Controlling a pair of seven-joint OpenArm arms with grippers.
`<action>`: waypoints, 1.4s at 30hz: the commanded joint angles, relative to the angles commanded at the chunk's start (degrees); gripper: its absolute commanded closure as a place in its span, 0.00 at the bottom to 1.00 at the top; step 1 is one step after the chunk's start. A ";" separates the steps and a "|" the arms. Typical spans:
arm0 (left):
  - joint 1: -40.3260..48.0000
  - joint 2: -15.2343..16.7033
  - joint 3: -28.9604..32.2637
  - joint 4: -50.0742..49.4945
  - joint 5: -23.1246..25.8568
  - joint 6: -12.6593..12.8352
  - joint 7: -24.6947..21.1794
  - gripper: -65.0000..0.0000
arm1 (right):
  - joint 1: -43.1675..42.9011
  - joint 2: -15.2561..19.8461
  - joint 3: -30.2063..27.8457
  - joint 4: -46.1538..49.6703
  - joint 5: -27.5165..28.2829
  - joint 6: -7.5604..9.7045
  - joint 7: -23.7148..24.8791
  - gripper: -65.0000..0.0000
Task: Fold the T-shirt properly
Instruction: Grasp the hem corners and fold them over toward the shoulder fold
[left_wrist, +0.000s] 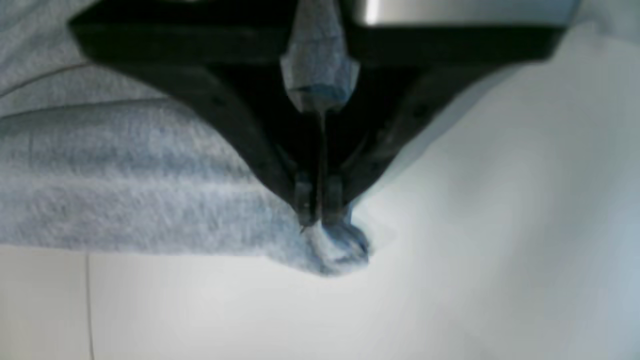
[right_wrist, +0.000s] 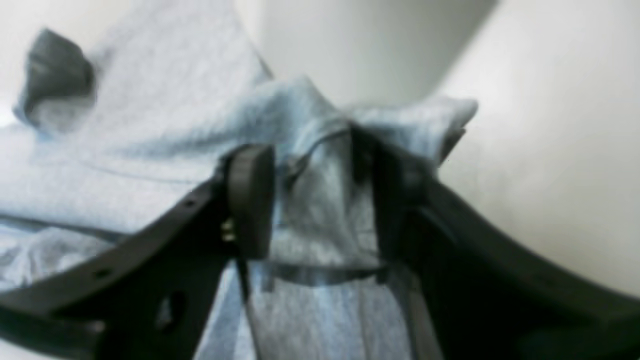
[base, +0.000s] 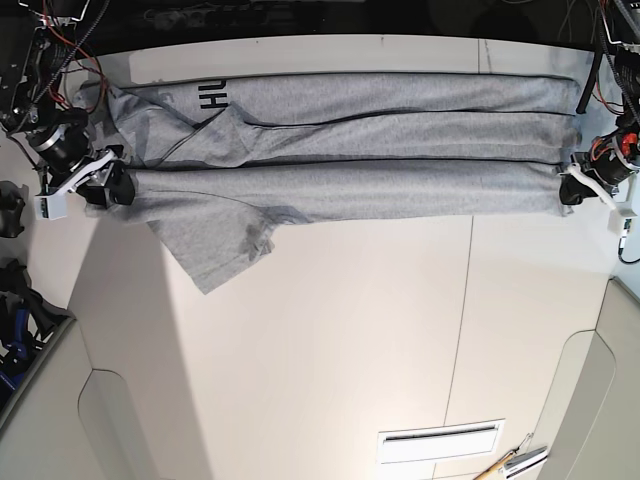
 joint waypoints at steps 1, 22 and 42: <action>0.00 0.00 0.00 0.00 0.04 0.00 0.02 1.00 | 0.02 -0.02 0.26 0.72 1.09 0.00 0.04 0.52; 0.02 0.02 0.00 0.00 0.37 0.00 0.02 1.00 | 17.64 -3.32 -12.31 -17.97 -9.99 -0.37 7.63 0.52; 0.07 -0.02 -1.33 4.50 -5.03 0.00 9.20 1.00 | 16.00 -6.34 -19.08 -6.99 -9.11 -0.22 -1.05 1.00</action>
